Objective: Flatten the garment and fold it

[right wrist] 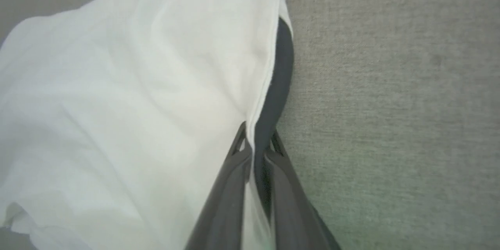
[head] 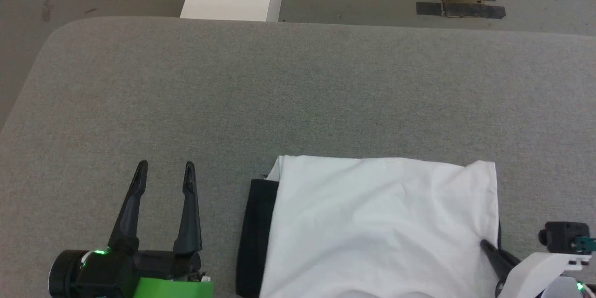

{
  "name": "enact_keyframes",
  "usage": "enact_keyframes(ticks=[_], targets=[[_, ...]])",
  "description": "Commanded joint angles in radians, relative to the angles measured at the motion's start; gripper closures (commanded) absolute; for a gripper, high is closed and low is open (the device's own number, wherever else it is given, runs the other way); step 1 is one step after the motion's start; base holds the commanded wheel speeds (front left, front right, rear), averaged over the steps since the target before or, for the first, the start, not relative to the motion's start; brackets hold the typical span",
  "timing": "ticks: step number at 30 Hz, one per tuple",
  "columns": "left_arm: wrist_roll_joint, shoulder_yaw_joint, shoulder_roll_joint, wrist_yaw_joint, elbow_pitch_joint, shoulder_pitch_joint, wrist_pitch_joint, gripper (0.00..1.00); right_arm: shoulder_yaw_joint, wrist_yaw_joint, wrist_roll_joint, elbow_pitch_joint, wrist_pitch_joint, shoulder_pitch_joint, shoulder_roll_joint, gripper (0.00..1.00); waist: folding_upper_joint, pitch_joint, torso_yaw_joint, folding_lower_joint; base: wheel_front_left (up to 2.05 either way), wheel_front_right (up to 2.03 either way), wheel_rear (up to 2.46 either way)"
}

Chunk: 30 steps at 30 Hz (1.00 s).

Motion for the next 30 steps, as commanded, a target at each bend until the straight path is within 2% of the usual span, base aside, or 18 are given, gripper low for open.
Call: enact_keyframes(ticks=[1, 9, 13, 18, 24, 30], targets=[[0.000, 0.003, -0.001, -0.008, 0.003, 0.013, -0.004, 0.00, -0.033, -0.002, -0.001, 0.001, -0.012, -0.030, -0.011, 1.00, 0.0000, -0.010, -0.012, 0.0000, 0.00, 0.00, 0.00], [-0.008, -0.002, -0.004, -0.013, 0.008, 0.016, -0.004, 0.00, -0.254, -0.002, -0.024, 0.009, -0.020, -0.066, -0.112, 1.00, 0.0000, -0.015, -0.038, 0.0000, 0.00, 0.00, 0.00], [-0.014, -0.003, -0.008, -0.014, 0.013, 0.016, -0.004, 0.00, -0.263, -0.002, -0.013, -0.027, 0.003, -0.046, -0.136, 1.00, 0.0000, -0.017, -0.047, 0.0000, 0.00, 0.00, 0.00], [-0.024, -0.008, -0.021, -0.019, 0.020, 0.013, -0.004, 0.00, -0.164, -0.002, 0.036, -0.150, 0.080, -0.007, -0.132, 1.00, 0.0000, -0.016, -0.056, 0.0000, 0.00, 0.00, 0.00], [-0.028, -0.010, -0.042, -0.028, 0.035, 0.005, -0.004, 0.00, 0.005, -0.002, 0.108, -0.305, 0.195, 0.002, -0.085, 1.00, 0.0000, -0.015, -0.051, 0.0000, 0.00, 0.00, 0.00], [-0.029, -0.006, -0.055, -0.044, 0.045, -0.004, -0.004, 0.00, 0.170, -0.002, 0.129, -0.367, 0.272, -0.041, -0.065, 1.00, 0.0000, -0.005, -0.028, 0.0000, 0.00, 0.00, 0.00]])
